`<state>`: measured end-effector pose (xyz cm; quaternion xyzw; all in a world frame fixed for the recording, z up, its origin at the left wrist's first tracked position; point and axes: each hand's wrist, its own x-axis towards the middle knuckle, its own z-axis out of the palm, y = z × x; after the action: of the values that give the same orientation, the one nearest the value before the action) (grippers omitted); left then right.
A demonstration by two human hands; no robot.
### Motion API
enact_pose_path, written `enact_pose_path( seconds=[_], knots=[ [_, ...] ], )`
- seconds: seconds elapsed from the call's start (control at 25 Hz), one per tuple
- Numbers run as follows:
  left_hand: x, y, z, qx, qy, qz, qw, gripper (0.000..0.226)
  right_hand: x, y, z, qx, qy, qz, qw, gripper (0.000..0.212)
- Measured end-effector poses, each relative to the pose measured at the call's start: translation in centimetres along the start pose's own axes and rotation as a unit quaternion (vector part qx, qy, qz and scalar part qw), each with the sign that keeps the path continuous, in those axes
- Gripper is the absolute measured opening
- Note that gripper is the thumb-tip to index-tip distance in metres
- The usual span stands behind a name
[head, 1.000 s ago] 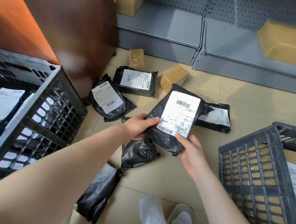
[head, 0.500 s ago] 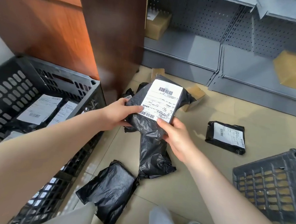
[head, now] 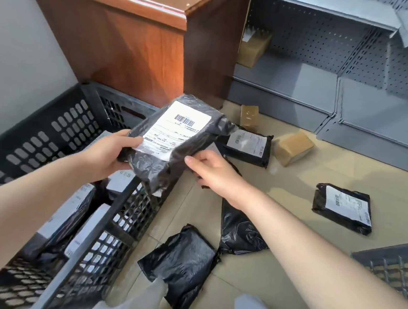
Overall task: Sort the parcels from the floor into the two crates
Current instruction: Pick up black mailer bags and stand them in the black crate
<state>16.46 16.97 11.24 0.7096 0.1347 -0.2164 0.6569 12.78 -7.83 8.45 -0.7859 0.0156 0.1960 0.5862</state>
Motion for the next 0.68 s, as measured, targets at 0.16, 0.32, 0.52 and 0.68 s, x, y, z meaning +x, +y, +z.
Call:
enact_pose_path(
  seconds=[0.16,0.32,0.52,0.68],
  knots=[
    [-1.7,-1.0,-5.0,-0.038,0.015,-0.013,0.999,0.016,1.4,-2.9,2.9,-0.086,-0.028,-0.034,0.995,0.042],
    [-3.4,-2.7,-10.2,-0.041,-0.070,-0.091,0.992,0.085,3.0,-5.0,5.0,-0.168,-0.060,-0.051,0.983,0.067],
    [-4.3,-4.5,-12.9,-0.033,-0.112,-0.121,0.986,0.099,4.2,-4.5,9.1,-0.254,-0.083,-0.046,0.962,0.071],
    [-3.3,-5.6,-12.2,-0.003,-0.044,-0.107,0.993,0.096,3.1,-3.4,11.3,-0.366,-0.086,-0.075,0.924,0.059]
  ],
)
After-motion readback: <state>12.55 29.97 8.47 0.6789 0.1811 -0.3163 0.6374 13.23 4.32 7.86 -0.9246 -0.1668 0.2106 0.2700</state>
